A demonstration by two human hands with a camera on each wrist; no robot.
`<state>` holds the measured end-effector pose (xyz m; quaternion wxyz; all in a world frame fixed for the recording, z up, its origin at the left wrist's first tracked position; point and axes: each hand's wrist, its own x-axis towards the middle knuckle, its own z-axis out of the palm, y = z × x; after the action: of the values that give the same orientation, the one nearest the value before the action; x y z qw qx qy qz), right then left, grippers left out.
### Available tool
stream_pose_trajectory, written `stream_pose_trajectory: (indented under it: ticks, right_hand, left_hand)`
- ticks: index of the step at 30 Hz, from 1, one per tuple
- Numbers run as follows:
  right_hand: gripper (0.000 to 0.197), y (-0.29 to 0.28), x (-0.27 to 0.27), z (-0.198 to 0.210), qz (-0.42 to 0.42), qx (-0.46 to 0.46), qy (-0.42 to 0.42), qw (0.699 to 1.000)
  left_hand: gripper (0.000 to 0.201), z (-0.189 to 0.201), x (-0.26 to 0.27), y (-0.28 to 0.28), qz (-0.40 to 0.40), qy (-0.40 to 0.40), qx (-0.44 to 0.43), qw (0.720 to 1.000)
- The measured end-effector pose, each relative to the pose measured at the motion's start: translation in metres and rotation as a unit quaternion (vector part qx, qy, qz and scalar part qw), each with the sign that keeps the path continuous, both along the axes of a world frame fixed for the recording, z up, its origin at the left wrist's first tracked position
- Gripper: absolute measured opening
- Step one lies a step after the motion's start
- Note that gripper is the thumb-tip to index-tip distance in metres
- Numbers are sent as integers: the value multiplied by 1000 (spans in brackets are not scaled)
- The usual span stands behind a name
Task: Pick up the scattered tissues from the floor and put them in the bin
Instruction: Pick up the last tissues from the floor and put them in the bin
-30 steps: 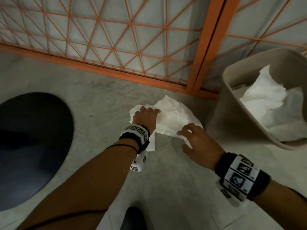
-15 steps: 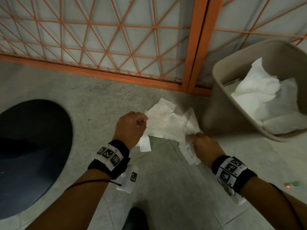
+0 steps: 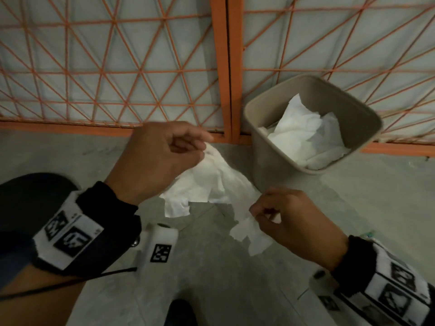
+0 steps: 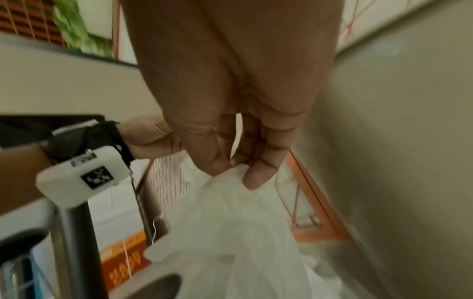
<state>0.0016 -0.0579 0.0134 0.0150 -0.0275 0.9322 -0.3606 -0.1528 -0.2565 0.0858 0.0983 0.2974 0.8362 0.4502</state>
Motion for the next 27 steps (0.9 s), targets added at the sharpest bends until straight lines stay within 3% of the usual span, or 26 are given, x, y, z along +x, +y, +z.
stream_pose_trajectory:
  ticks: [4, 8, 13, 16, 20, 25, 27]
  right_hand:
    - [17, 18, 14, 60, -56, -28, 87, 994]
    - [17, 55, 11, 108, -154, 0, 187, 970]
    - [15, 107, -18, 136, -238, 14, 234, 943]
    - [15, 126, -42, 124, -252, 36, 208, 944]
    - [20, 129, -60, 94, -241, 64, 124, 960]
    - [21, 123, -66, 77, -162, 172, -22, 971]
    - [25, 120, -68, 76, -132, 208, -71, 967]
  left_hand:
    - [27, 52, 11, 49, -62, 43, 77, 994]
    - [23, 90, 20, 102, -89, 103, 137, 981]
    - [24, 97, 23, 157, -80, 84, 193, 974]
    - [29, 72, 20, 180, -35, 62, 142, 987]
    - [34, 19, 10, 190, 0, 27, -7, 1000]
    - [29, -6, 14, 173, -91, 61, -181, 977]
    - [32, 0, 20, 158, -139, 93, -171, 971]
